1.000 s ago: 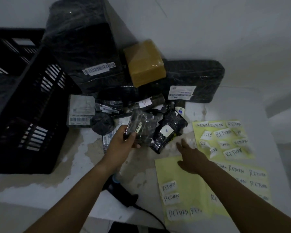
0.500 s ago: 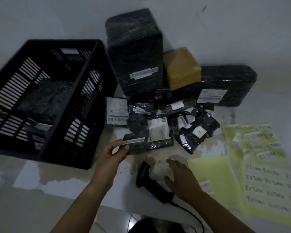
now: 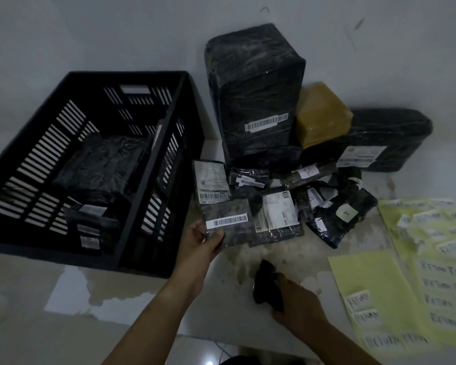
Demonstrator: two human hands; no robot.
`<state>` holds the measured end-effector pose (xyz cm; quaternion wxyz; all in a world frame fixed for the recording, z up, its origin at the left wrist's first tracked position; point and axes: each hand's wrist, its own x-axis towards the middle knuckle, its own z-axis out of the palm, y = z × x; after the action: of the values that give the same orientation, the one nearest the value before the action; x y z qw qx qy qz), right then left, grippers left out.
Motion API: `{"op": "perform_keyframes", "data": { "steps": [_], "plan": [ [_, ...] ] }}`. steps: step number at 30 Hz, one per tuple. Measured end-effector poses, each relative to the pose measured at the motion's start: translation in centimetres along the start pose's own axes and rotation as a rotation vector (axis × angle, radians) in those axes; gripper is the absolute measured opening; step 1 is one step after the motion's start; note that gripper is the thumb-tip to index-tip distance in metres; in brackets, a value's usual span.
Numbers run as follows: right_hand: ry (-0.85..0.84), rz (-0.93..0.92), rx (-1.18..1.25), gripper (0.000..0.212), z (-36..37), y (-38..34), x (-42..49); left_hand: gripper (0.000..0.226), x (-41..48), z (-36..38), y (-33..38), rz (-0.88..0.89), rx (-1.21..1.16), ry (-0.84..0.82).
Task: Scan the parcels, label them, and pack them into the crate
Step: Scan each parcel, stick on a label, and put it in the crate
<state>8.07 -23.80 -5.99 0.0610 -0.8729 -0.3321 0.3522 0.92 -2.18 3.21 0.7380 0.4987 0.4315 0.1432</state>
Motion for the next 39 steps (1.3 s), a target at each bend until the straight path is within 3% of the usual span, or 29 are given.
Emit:
{"op": "perform_keyframes", "data": {
  "steps": [4,8,15,18,22,25,31,37,39],
  "plan": [
    [0.032,0.043,0.268,0.063,-2.2,-0.1,-1.4,0.018,0.5,-0.5,-0.3,-0.026,0.035,-0.074],
    [0.189,0.062,0.571,0.043,-5.6,-0.2,-4.4,0.010,1.2,-0.3,-0.6,0.012,0.118,-0.067],
    [0.364,0.137,0.872,0.006,-10.0,-2.5,-9.3,0.019,1.5,1.0,-1.7,0.028,0.161,-0.158],
    [0.366,0.101,0.907,0.013,-10.6,-4.4,-10.9,0.017,1.0,1.7,-2.1,0.059,0.228,-0.167],
    [0.329,0.046,0.935,0.006,-10.2,-6.5,-12.2,0.016,0.3,2.3,-2.9,0.077,0.255,-0.187],
    [0.341,0.006,0.916,0.027,-9.6,-7.2,-12.9,0.013,-0.1,2.6,-3.8,0.083,0.280,-0.185],
    [0.334,0.007,0.941,0.047,-9.2,-7.5,-14.4,0.020,-0.4,2.9,-4.4,0.043,0.278,-0.145],
    [0.339,0.017,0.919,0.038,-9.5,-7.6,-15.2,0.008,-0.4,2.7,-4.5,0.074,0.318,-0.122],
    [0.345,0.010,0.915,0.037,-9.7,-7.8,-15.4,0.021,-0.3,2.7,-4.7,0.080,0.374,-0.116]
  ]
}}
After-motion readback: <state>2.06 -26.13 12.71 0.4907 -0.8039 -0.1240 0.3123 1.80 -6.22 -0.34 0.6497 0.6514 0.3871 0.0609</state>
